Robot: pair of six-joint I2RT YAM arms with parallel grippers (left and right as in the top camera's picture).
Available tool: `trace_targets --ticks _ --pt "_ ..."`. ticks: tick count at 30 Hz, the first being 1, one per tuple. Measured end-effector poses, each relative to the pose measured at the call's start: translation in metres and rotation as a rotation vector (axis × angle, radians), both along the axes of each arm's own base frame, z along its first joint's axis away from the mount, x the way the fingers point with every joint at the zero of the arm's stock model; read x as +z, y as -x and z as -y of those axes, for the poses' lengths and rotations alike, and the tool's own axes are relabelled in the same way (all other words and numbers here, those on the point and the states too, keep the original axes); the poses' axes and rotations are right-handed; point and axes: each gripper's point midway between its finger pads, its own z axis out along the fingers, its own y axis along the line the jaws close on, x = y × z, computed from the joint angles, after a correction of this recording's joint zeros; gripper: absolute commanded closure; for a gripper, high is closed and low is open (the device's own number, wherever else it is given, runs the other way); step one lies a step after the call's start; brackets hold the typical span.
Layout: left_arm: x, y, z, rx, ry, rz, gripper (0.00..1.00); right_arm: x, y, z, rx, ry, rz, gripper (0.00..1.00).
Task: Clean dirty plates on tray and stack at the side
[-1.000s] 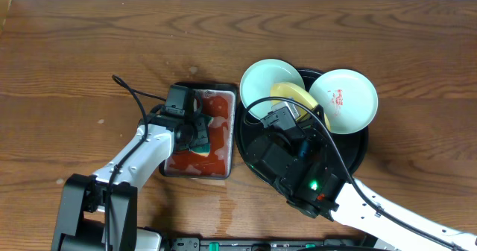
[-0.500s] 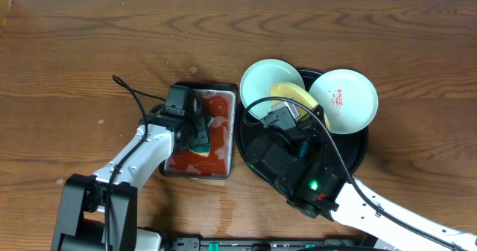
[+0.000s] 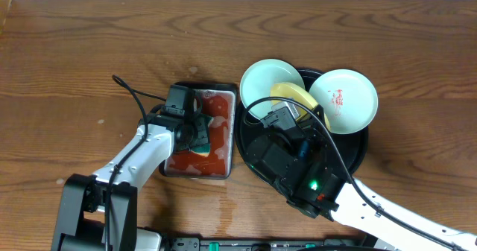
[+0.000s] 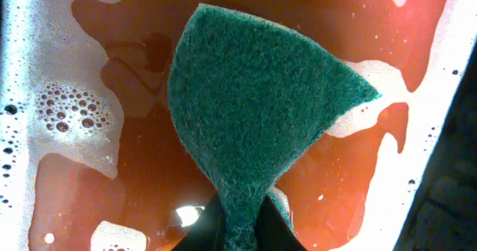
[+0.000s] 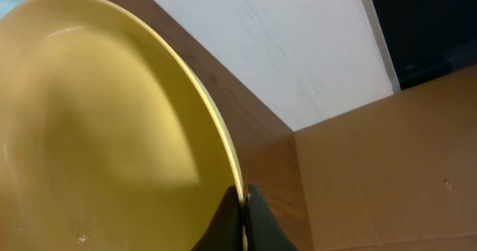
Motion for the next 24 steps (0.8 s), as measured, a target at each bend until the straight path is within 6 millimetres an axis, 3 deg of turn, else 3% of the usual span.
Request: trace_targets --ticks 24 --pt "0.0 -0.0001 0.0 0.0 0.0 0.0 0.93 -0.0005 -0.0014 0.0024 -0.013 -0.02 0.004 0.99"
